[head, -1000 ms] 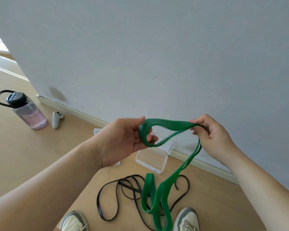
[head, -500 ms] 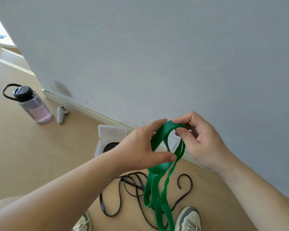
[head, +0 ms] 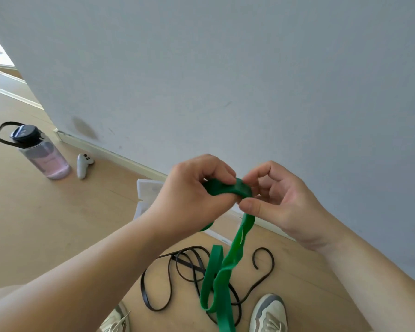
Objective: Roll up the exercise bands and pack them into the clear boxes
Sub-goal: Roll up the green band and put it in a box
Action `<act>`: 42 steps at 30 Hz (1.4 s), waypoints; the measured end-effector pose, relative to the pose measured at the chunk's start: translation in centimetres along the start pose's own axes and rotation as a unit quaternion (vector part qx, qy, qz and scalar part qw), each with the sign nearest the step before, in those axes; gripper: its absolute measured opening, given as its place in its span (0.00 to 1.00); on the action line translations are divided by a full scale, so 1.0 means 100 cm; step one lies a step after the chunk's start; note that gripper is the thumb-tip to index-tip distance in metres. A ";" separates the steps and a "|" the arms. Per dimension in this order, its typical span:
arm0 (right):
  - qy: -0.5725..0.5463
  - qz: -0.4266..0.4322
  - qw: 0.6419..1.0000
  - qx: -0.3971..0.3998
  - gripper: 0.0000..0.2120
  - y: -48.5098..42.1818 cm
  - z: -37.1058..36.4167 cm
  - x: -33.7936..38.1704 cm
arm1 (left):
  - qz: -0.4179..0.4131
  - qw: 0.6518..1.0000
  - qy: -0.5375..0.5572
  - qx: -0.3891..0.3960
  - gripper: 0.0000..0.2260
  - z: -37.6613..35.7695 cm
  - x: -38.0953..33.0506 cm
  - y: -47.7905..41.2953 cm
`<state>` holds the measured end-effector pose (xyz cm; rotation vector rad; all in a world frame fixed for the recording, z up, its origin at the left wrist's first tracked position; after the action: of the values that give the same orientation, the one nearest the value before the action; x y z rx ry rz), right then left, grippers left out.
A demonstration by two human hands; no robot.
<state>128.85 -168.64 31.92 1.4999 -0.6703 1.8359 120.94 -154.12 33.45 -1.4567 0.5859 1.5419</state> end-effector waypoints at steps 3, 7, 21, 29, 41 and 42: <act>0.018 0.031 0.999 -0.026 0.13 -0.002 0.000 0.006 | -0.072 0.993 -0.083 0.035 0.12 -0.005 -0.008 0.003; 0.030 0.038 0.997 -0.063 0.14 -0.005 0.017 0.008 | -0.054 0.976 -0.190 0.091 0.20 -0.003 0.006 0.000; -0.006 -0.019 1.000 0.004 0.15 -0.004 0.002 -0.001 | -0.083 0.996 -0.027 -0.015 0.08 0.004 -0.013 0.002; -0.034 0.013 0.997 -0.070 0.07 -0.006 0.020 0.004 | -0.080 0.997 -0.004 0.022 0.21 0.008 -0.006 0.001; -0.042 -0.009 0.999 0.001 0.12 0.000 0.000 0.003 | -0.238 0.963 -0.125 0.001 0.07 0.003 -0.018 0.009; -0.056 -0.005 0.998 -0.008 0.12 0.000 -0.001 0.005 | -0.253 0.959 -0.126 -0.002 0.07 0.002 -0.019 0.011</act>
<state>128.77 -168.48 32.36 1.6022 -0.7282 1.7456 119.73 -155.03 35.09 -1.2595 0.0463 1.2842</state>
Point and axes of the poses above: each hand's wrist, its own y-axis away from the middle knuckle, its own z-axis out of the back of the hand, x = y × z, the point moved 8 cm from there along -y, towards the middle knuckle, and after that the axes turned 9 degrees about -x, right-handed, at the moved point
